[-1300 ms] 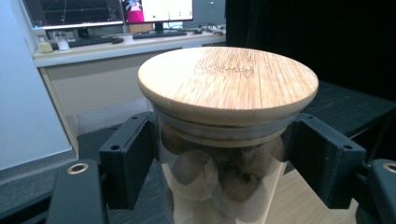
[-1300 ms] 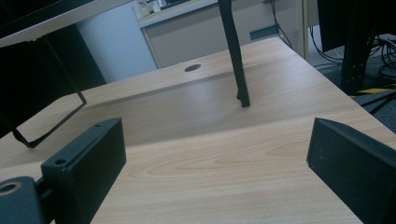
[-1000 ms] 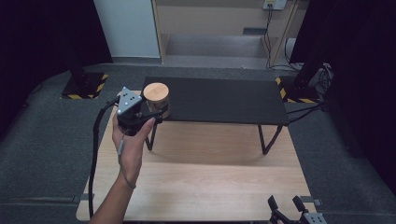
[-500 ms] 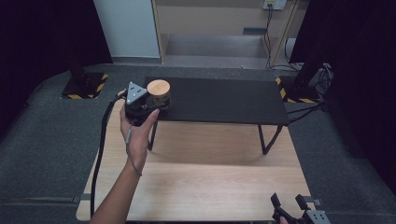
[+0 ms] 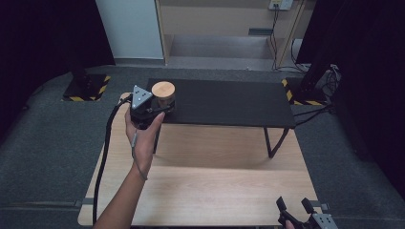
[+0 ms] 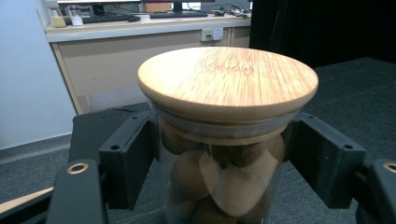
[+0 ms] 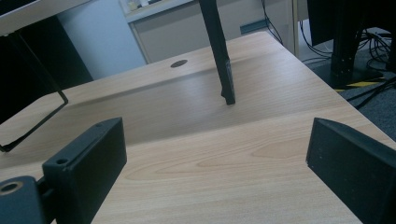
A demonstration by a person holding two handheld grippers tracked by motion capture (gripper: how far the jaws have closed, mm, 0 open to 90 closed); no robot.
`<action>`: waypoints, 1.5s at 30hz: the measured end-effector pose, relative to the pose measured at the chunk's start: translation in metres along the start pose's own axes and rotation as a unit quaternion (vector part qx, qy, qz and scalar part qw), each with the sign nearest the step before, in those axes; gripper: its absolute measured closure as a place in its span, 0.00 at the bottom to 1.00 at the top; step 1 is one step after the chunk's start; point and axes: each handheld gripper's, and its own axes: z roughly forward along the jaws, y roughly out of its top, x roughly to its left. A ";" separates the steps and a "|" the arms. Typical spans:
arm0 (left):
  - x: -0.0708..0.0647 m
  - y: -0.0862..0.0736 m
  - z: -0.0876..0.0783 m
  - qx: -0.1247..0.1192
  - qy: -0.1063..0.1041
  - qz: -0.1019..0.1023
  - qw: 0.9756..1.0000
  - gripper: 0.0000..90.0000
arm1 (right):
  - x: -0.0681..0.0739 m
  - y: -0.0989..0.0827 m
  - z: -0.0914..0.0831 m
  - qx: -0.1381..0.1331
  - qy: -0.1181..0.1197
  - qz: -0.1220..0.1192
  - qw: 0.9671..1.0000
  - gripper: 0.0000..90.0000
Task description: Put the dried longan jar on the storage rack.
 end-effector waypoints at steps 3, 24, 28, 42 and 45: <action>0.001 -0.002 0.001 -0.007 -0.003 0.005 1.000 0.26 | 0.000 0.000 0.000 0.000 0.000 0.000 1.000 0.06; -0.011 -0.004 -0.026 -0.037 0.022 0.022 0.999 0.03 | 0.003 0.004 -0.003 -0.007 0.007 -0.004 1.000 0.05; -0.009 -0.008 -0.034 -0.040 0.018 0.016 0.999 0.03 | 0.004 0.004 -0.003 -0.009 0.009 -0.005 1.000 0.05; -0.020 -0.026 -0.074 -0.051 0.013 0.014 0.999 0.04 | 0.009 0.006 0.000 -0.008 0.018 -0.009 1.000 0.04; -0.022 -0.032 -0.087 -0.059 0.013 0.005 0.998 0.04 | 0.011 0.006 0.000 -0.008 0.021 -0.011 1.000 0.04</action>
